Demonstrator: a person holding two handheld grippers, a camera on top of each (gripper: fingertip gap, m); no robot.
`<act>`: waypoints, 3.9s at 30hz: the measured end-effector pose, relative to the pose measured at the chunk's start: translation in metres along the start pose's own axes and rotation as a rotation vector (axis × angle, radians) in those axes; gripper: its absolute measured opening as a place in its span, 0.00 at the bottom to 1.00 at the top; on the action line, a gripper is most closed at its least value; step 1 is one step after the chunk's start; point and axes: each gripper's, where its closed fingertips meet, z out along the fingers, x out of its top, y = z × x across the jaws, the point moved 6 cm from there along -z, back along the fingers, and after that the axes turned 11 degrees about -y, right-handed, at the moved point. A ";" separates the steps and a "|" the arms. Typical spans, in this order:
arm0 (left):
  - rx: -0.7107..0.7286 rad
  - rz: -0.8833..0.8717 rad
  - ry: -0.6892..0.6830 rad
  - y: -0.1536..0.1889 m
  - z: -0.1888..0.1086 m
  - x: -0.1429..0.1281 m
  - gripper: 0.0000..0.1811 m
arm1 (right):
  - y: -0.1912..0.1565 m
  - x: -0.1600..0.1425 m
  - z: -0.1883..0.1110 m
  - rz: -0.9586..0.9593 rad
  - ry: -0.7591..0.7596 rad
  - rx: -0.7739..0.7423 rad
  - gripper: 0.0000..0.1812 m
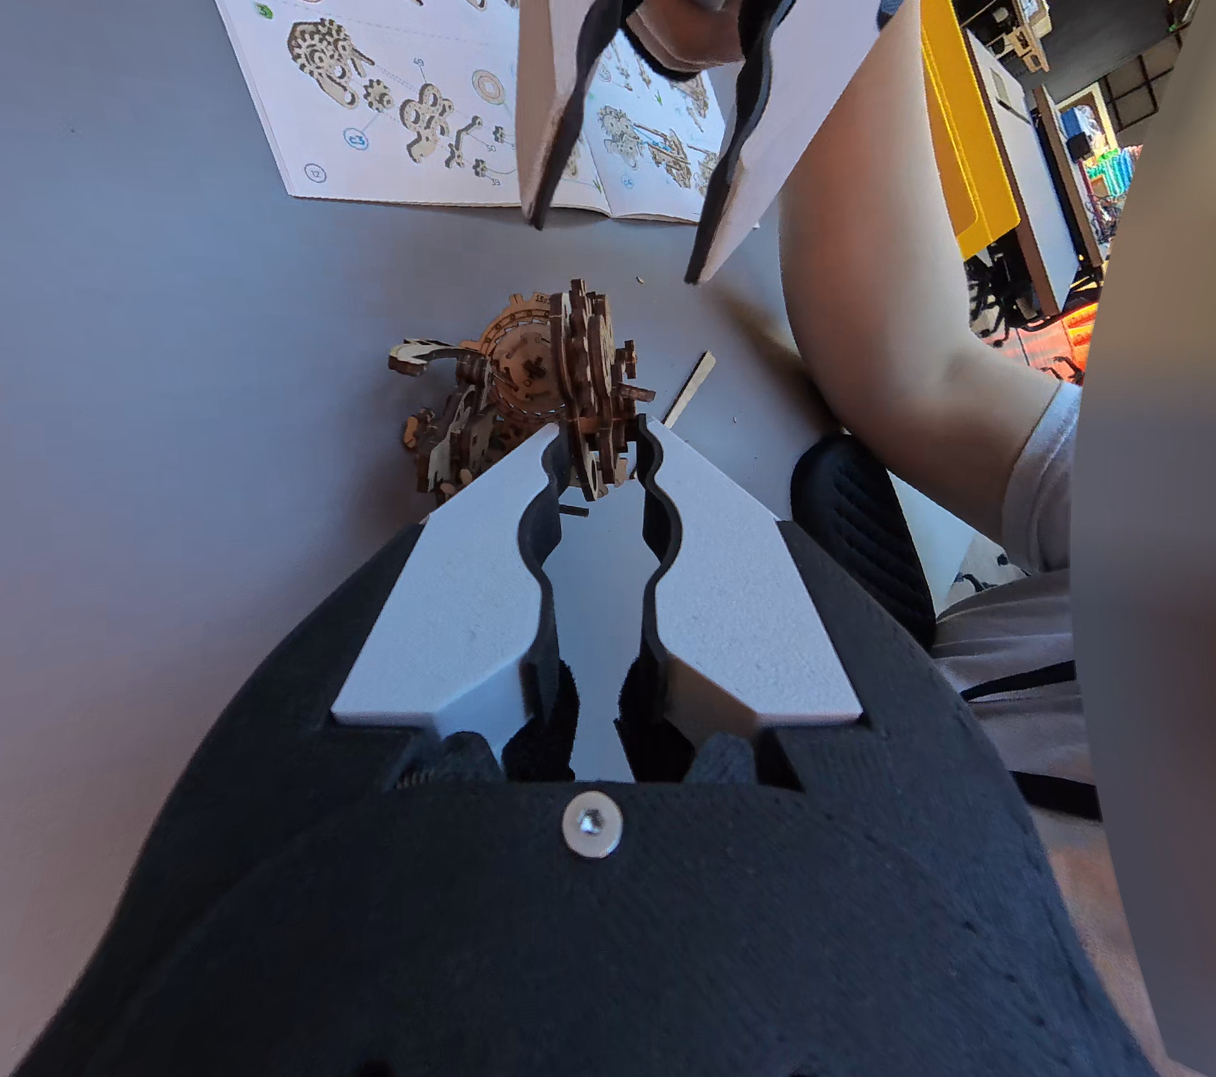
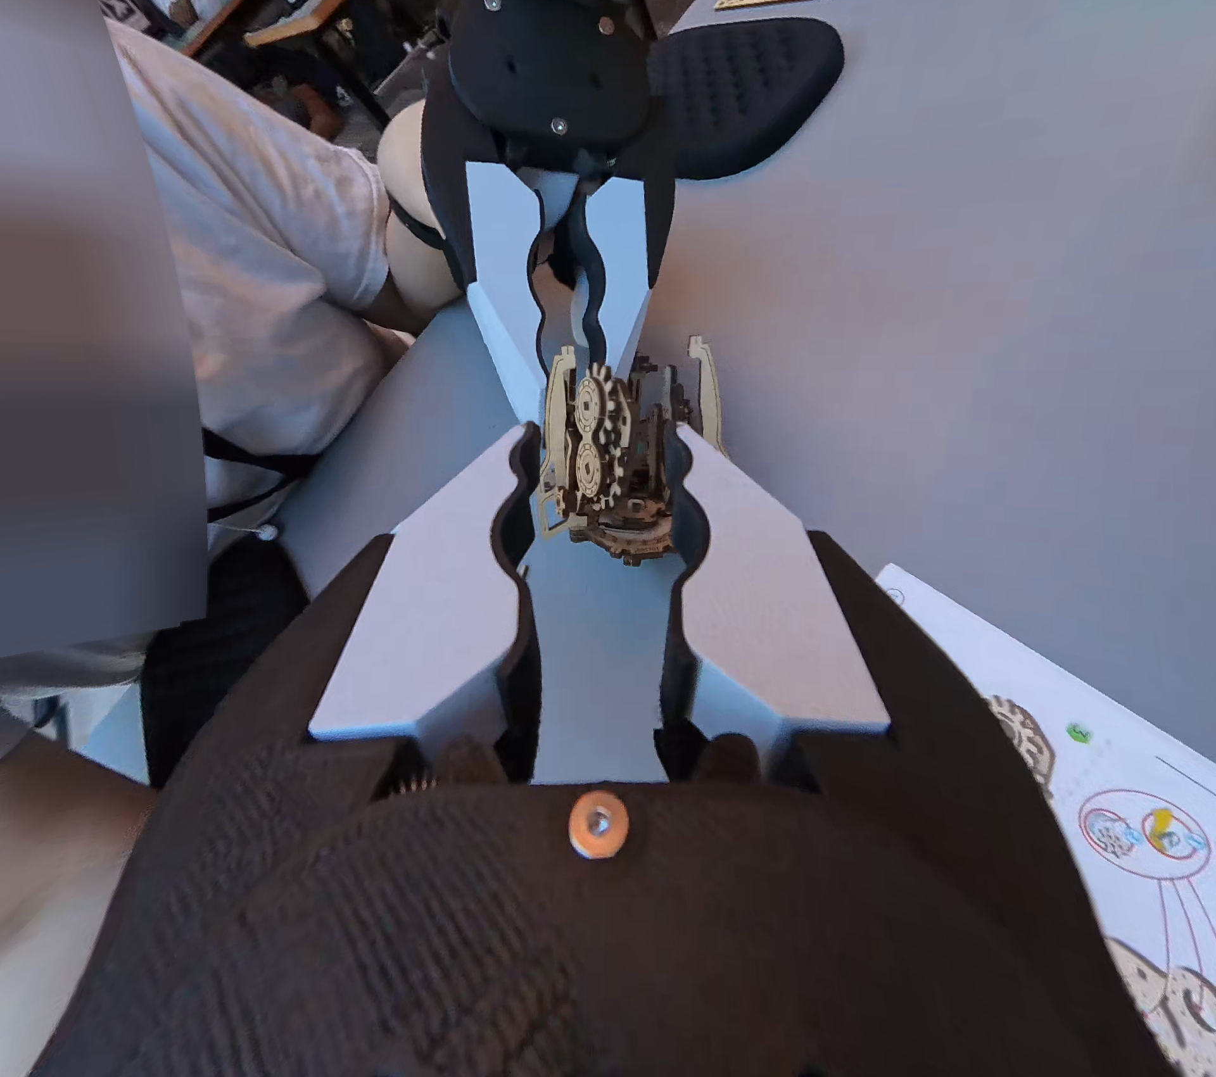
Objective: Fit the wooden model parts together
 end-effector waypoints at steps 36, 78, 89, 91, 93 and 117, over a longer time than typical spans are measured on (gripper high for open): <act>0.114 0.089 0.052 0.008 -0.027 -0.002 0.24 | 0.017 -0.015 0.037 0.095 -0.094 0.356 0.06; 0.405 0.506 -0.078 -0.027 0.018 -0.029 0.41 | 0.014 -0.019 0.042 0.181 -0.014 0.272 0.06; 0.375 0.497 -0.076 -0.022 0.025 -0.028 0.37 | 0.018 -0.020 0.028 0.198 0.047 0.227 0.06; 0.367 0.495 -0.064 -0.021 0.024 -0.027 0.36 | 0.020 -0.021 0.026 0.207 0.057 0.223 0.06; 0.350 0.484 -0.052 -0.021 0.023 -0.027 0.35 | 0.020 -0.022 0.025 0.206 0.061 0.232 0.06; 0.353 0.472 -0.033 -0.025 0.011 -0.028 0.35 | 0.018 -0.015 -0.026 0.142 0.258 0.098 0.06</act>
